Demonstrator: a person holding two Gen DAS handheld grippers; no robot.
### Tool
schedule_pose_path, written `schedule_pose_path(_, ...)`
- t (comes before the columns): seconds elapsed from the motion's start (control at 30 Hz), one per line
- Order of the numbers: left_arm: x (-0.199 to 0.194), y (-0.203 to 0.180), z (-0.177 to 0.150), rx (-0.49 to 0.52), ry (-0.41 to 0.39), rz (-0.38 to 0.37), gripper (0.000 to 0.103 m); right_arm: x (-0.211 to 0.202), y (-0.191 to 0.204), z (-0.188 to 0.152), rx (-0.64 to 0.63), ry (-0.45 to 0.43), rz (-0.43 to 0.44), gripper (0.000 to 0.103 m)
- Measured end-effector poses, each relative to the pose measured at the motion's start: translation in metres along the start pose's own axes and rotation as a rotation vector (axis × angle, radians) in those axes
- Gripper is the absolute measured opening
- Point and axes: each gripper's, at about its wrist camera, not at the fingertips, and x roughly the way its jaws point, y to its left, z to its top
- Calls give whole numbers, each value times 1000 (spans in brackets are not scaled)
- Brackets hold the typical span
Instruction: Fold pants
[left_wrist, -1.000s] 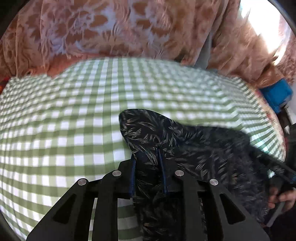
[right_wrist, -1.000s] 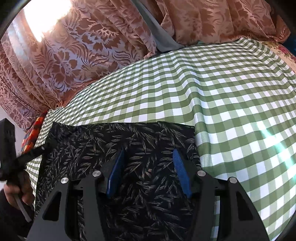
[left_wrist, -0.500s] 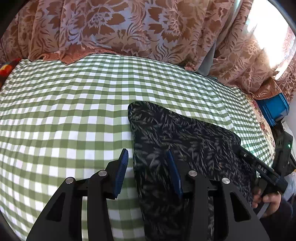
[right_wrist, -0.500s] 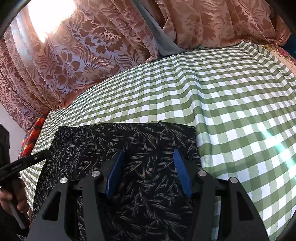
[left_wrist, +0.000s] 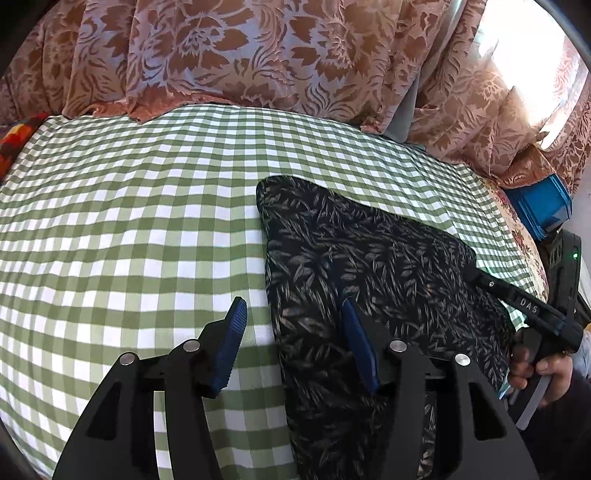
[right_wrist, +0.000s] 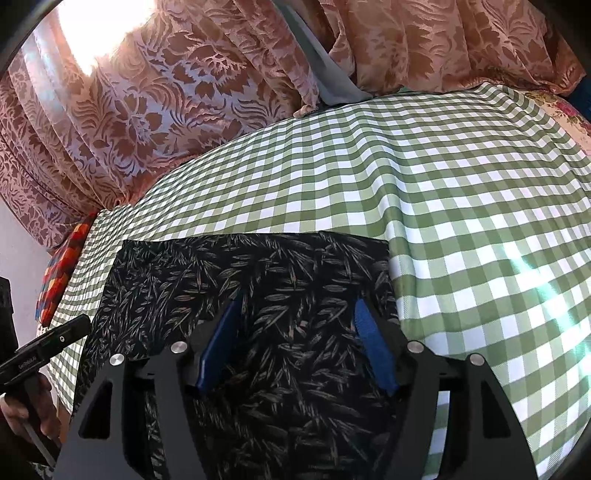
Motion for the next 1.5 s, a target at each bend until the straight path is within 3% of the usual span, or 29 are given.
schedule_pose_path(0.1, 0, 1, -6, -4, 2, -13, 61, -8, -4, -1, 9, -6, -8, 68)
schedule_pose_path(0.23, 1, 9, -14, -41, 12, -97, 61, -20, -20, -6, 47, 9, -3, 72)
schedule_pose_path(0.37, 12, 25, -22, -143, 84, -266, 61, -26, -38, -14, 71, 52, 48, 67)
schedule_pose_path(0.47, 21, 28, -24, -194, 110, -341, 61, -26, -48, -20, 108, 74, 108, 63)
schedule_pose_path(0.53, 26, 25, -22, -201, 121, -391, 53, -25, -52, -21, 123, 85, 149, 62)
schedule_pose_path(0.7, 18, 21, -20, -160, 73, -399, 21, -19, -52, -19, 110, 103, 170, 62)
schedule_pose_path(0.77, 8, 29, -16, -176, 44, -437, 19, -18, -53, -19, 113, 106, 179, 62)
schedule_pose_path(0.83, -5, 36, -14, -146, 15, -410, 19, -19, -47, -19, 96, 113, 198, 61)
schedule_pose_path(0.93, -7, 58, -20, -171, 39, -391, 19, -17, -34, -19, 50, 146, 258, 61)
schedule_pose_path(1.03, -10, 68, -33, -169, 43, -377, 20, -10, -21, -20, 22, 163, 284, 71)
schedule_pose_path(1.13, -11, 73, -36, -178, 33, -376, 27, 1, -13, -18, 9, 180, 294, 72)
schedule_pose_path(1.3, -8, 68, -29, -154, 31, -313, 49, 15, -11, -5, 12, 183, 291, 73)
schedule_pose_path(1.5, 5, 65, -23, -163, 66, -332, 52, 34, -19, 4, 43, 214, 352, 74)
